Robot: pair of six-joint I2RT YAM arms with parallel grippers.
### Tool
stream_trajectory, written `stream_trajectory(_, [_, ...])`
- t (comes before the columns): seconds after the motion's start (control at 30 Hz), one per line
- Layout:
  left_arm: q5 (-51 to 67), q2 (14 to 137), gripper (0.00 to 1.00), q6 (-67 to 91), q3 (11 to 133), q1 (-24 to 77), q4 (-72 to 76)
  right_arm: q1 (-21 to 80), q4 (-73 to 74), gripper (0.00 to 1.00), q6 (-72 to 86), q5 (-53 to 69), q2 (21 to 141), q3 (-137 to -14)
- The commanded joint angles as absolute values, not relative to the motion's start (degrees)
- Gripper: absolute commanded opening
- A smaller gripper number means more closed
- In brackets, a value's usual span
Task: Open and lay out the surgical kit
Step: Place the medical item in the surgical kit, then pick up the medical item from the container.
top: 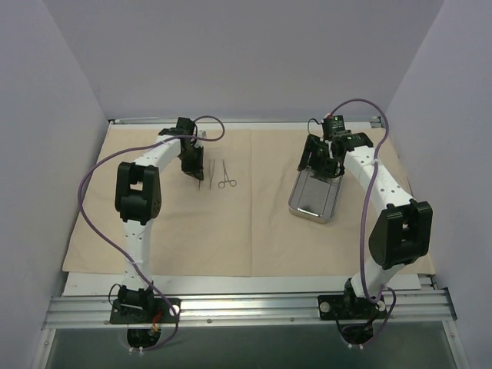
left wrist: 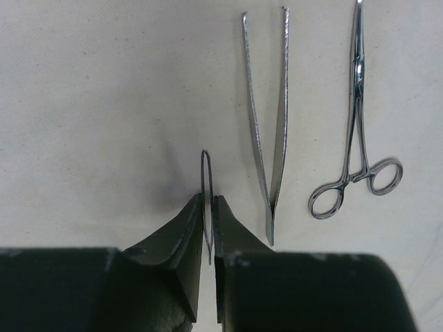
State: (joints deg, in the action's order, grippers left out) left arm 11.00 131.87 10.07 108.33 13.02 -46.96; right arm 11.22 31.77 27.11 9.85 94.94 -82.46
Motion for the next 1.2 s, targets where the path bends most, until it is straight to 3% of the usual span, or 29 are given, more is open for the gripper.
stream_trajectory(0.0, [11.6,132.71,0.17,8.53,112.06,12.48,-47.11,10.81,32.78,0.57,26.81,10.11,94.04,-81.65])
stream_trajectory(0.4, [11.6,132.19,0.36,8.96,111.45,11.78,-46.67,10.81,32.26,0.57,27.68,10.37,94.13,-80.95])
stream_trajectory(0.7, [11.42,128.24,0.38,9.93,109.43,10.2,-46.58,10.37,31.91,0.57,29.7,9.49,94.13,-80.25])
stream_trajectory(1.07, [17.04,113.4,0.4,11.69,101.7,9.14,-44.56,3.18,29.62,0.57,39.87,10.19,97.38,-79.02])
stream_trajectory(1.17, [18.89,108.39,0.4,12.39,97.22,9.05,-43.42,1.15,27.43,0.53,46.11,7.83,96.95,-76.21])
